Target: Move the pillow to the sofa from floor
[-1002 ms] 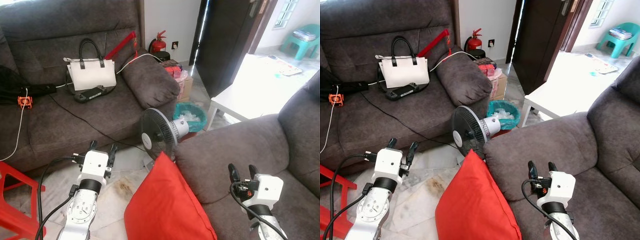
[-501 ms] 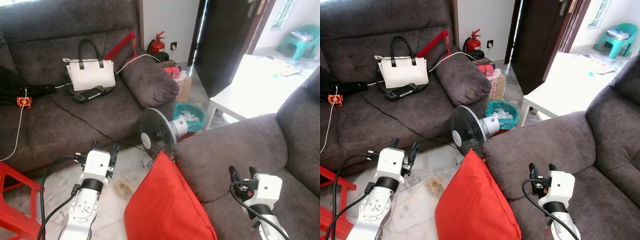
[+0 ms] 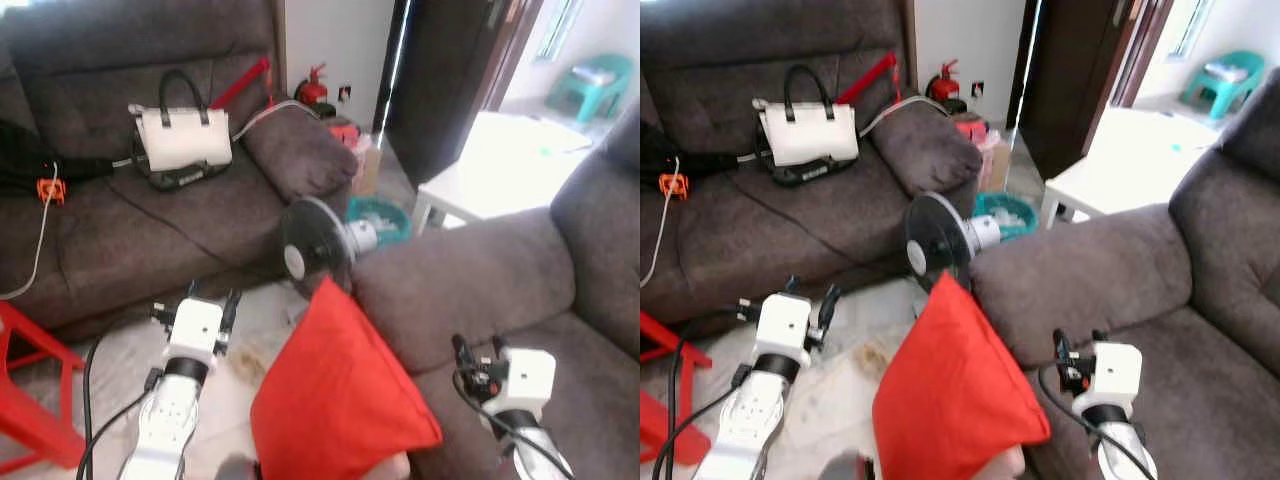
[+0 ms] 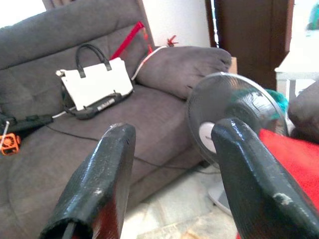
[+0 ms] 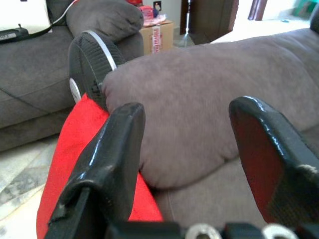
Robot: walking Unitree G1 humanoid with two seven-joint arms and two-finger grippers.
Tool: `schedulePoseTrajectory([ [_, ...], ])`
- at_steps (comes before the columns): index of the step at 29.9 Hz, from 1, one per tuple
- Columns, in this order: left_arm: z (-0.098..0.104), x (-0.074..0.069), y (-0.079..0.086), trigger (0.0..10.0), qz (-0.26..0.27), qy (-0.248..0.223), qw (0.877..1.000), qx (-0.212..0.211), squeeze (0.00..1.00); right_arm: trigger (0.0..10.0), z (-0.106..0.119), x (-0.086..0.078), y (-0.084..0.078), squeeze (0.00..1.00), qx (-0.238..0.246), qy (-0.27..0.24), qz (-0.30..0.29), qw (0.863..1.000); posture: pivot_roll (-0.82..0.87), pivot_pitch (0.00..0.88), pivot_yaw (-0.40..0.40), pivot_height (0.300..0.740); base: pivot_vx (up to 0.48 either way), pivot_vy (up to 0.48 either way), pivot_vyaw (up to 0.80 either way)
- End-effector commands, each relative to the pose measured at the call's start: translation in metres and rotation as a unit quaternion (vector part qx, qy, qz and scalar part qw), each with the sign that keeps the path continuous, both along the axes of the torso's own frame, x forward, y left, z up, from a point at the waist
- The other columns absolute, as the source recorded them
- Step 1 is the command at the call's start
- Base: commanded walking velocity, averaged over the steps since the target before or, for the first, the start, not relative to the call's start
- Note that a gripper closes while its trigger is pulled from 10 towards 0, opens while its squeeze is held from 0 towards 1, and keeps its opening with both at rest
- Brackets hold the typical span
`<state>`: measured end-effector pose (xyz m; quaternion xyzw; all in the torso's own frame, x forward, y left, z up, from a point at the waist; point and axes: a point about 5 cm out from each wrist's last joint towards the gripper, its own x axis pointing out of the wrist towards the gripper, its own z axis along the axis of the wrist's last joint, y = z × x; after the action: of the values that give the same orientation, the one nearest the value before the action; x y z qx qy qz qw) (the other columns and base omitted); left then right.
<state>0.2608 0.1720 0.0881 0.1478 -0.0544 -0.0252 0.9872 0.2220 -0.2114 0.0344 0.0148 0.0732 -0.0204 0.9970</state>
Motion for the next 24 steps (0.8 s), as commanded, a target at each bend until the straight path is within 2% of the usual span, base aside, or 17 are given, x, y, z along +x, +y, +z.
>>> schedulePoseTrajectory([
  [1, 0.0011, 0.0018, -0.0025, 10.0, -0.006, 0.000, 1.000, -0.005, 0.00, 10.0, -0.0002, 0.0020, -0.0007, 0.00, -0.002, 0.002, 0.000, 1.000, 0.11, 0.000, -0.042, 0.632, 0.000, 0.000, 0.00],
  [17, -0.0027, 0.0015, -0.0040, 10.0, -0.011, 0.008, 1.000, -0.008, 0.00, 10.0, -0.0015, 0.0045, 0.0019, 0.00, -0.002, 0.005, 0.009, 1.000, 0.11, 0.000, -0.045, 0.632, 0.000, 0.000, 0.00],
  [24, -0.0067, 0.0014, -0.0052, 10.0, -0.015, 0.020, 0.999, -0.021, 0.00, 10.0, -0.0029, 0.0052, 0.0024, 0.00, -0.002, 0.008, 0.010, 1.000, 0.11, 0.000, -0.046, 0.632, 0.000, 0.000, 0.00],
])
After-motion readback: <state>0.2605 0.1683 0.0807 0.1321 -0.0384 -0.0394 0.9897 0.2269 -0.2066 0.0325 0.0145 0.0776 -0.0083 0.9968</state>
